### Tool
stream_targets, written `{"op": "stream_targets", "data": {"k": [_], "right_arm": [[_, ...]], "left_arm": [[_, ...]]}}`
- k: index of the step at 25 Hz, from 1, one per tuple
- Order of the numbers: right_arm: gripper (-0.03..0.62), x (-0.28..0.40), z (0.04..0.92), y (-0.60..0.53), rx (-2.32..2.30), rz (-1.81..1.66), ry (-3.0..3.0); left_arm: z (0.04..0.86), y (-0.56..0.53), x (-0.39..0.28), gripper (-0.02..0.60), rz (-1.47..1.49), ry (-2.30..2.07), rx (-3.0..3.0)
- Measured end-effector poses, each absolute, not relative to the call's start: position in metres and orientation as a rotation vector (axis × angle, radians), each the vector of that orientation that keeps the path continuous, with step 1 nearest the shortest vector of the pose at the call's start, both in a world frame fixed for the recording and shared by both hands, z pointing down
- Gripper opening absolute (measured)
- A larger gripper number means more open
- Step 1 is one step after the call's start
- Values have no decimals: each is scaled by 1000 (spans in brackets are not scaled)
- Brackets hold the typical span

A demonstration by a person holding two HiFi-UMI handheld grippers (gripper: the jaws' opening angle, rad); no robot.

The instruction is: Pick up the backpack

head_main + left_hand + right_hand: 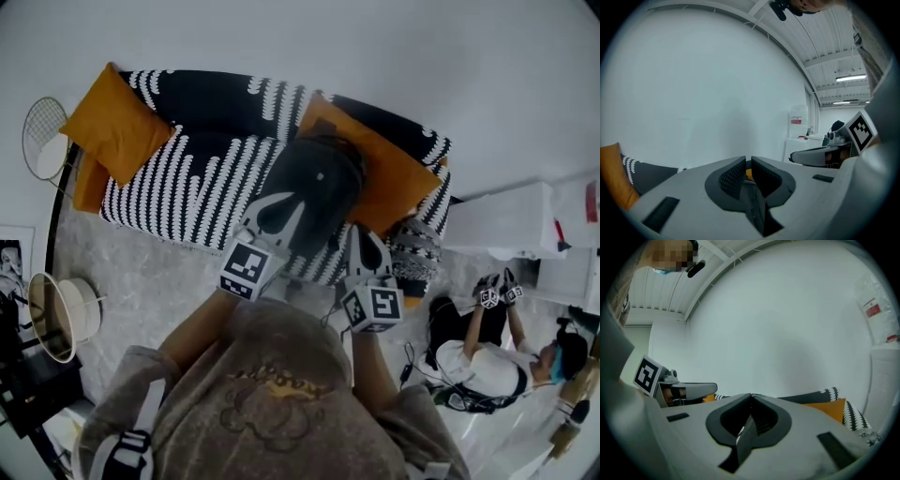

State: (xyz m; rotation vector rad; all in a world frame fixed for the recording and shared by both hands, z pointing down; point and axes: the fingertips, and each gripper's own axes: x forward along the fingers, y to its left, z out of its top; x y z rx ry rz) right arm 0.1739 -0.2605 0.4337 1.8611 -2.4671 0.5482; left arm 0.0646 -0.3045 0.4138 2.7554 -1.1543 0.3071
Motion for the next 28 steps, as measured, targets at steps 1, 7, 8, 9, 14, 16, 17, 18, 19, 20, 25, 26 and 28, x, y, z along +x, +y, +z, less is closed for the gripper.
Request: {"op": "stream_targets", "data": {"k": [1, 7, 8, 9, 14, 16, 17, 18, 19, 20, 25, 26, 28], "right_arm": [[2, 175, 435, -265, 1873, 546, -2457], [210, 172, 439, -288, 1902, 580, -2454], [251, 172, 440, -291, 1907, 587, -2451], [273, 172, 441, -294, 1913, 593, -2447], [285, 172, 451, -308, 1915, 621, -2429], [285, 174, 457, -315, 1922, 634, -2414], [285, 175, 462, -318, 1926, 640, -2402], [285, 176, 467, -321, 1930, 649, -2387], [284, 177, 472, -323, 1932, 659, -2372], [285, 178, 478, -326, 1934, 670, -2355], [285, 189, 513, -340, 1962, 720, -2286], [284, 191, 521, -342, 1967, 733, -2272], [284, 196, 537, -347, 1976, 760, -2241]], "left_arm": [[415, -309, 65, 38, 307, -1150, 2753], [421, -336, 62, 247, 270, -1141, 2712], [421, -341, 62, 303, 262, -1150, 2704], [422, -345, 62, 345, 257, -1161, 2702], [429, -361, 63, 390, 292, -1165, 2703], [437, -368, 62, 390, 311, -1163, 2693], [441, -372, 61, 390, 322, -1162, 2687], [447, -375, 61, 390, 334, -1159, 2680], [453, -379, 60, 390, 347, -1154, 2672], [460, -382, 59, 390, 361, -1149, 2663], [496, -400, 57, 390, 420, -1138, 2619], [503, -404, 57, 390, 432, -1137, 2611], [520, -413, 57, 390, 456, -1133, 2598]]}}
